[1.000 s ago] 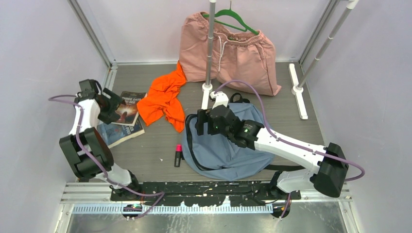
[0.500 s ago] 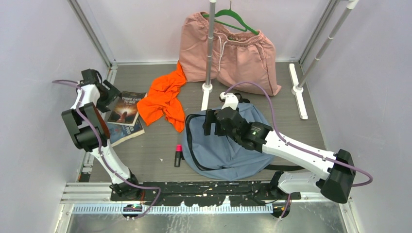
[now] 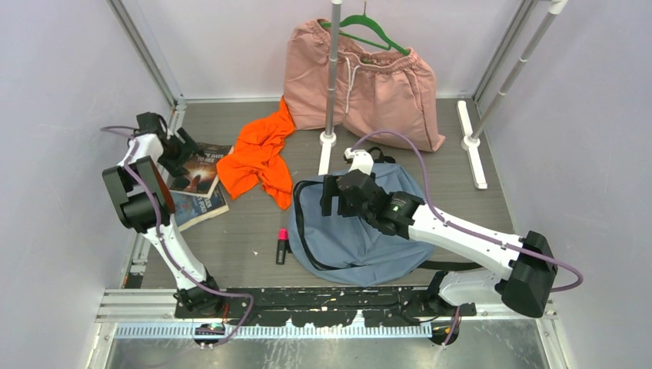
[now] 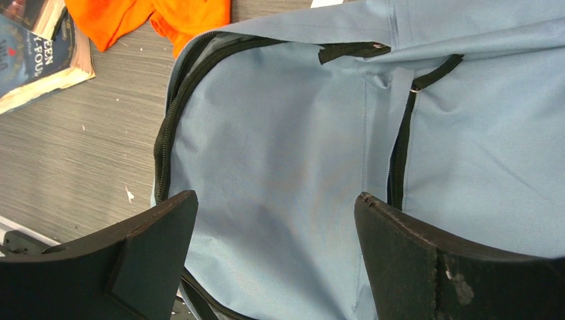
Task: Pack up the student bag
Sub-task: Move the distractor to the center of the board, then pick up the book from the center of the board.
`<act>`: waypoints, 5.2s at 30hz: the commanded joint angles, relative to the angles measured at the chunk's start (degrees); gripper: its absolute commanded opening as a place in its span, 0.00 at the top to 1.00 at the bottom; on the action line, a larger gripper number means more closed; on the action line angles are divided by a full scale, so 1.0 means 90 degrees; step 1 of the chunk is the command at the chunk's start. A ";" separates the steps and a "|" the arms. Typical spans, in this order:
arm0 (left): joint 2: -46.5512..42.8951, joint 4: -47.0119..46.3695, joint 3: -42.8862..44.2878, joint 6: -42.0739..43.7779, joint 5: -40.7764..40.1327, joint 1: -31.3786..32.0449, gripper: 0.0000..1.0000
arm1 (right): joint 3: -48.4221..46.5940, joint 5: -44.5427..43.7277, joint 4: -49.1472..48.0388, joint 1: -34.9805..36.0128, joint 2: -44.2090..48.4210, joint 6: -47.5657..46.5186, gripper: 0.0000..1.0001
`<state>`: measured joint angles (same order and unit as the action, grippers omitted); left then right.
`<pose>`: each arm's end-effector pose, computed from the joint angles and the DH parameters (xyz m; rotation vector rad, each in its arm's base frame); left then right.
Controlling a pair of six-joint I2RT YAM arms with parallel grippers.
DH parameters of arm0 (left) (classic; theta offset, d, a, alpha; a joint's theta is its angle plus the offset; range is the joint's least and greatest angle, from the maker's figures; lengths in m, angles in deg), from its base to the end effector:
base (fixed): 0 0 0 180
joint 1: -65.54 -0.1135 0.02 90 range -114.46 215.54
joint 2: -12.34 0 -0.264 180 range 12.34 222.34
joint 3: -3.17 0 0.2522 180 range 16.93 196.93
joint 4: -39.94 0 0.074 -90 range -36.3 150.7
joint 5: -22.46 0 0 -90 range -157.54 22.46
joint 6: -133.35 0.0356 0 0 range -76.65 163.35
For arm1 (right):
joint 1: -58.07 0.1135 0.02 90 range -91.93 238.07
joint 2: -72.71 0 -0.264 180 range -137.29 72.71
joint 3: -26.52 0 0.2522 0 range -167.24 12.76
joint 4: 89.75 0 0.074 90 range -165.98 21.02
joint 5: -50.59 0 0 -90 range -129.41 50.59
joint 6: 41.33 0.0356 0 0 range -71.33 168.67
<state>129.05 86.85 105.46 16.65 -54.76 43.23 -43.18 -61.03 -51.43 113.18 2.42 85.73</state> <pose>0.4055 0.1579 0.1911 -1.0234 2.4269 -0.3204 0.1632 0.2111 0.2922 -0.1485 2.2301 0.4715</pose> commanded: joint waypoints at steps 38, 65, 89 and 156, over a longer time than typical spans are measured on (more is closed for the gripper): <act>-0.1426 0.0771 0.0317 0.0391 -0.0204 0.2858 0.29 | 0.0034 0.0858 -0.0733 -0.0017 -0.0367 0.0172 0.14; -0.1382 -0.0047 -0.1422 0.4626 -0.6131 0.3907 0.27 | -0.0552 0.1446 -0.1205 -0.0017 -0.0791 -0.0251 0.11; 0.0598 -0.0956 -0.1520 0.4658 -0.7845 0.4227 0.25 | -0.0542 0.1397 -0.1164 -0.0014 -0.0814 -0.0138 0.11; -0.6870 -0.1775 -0.4099 0.4743 -0.3140 0.8897 1.00 | -0.1978 0.4615 0.0096 -0.2210 -0.0745 0.2823 0.04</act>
<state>67.08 79.94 66.73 52.19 -75.57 120.56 -59.03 -25.49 -50.58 93.14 -5.18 108.31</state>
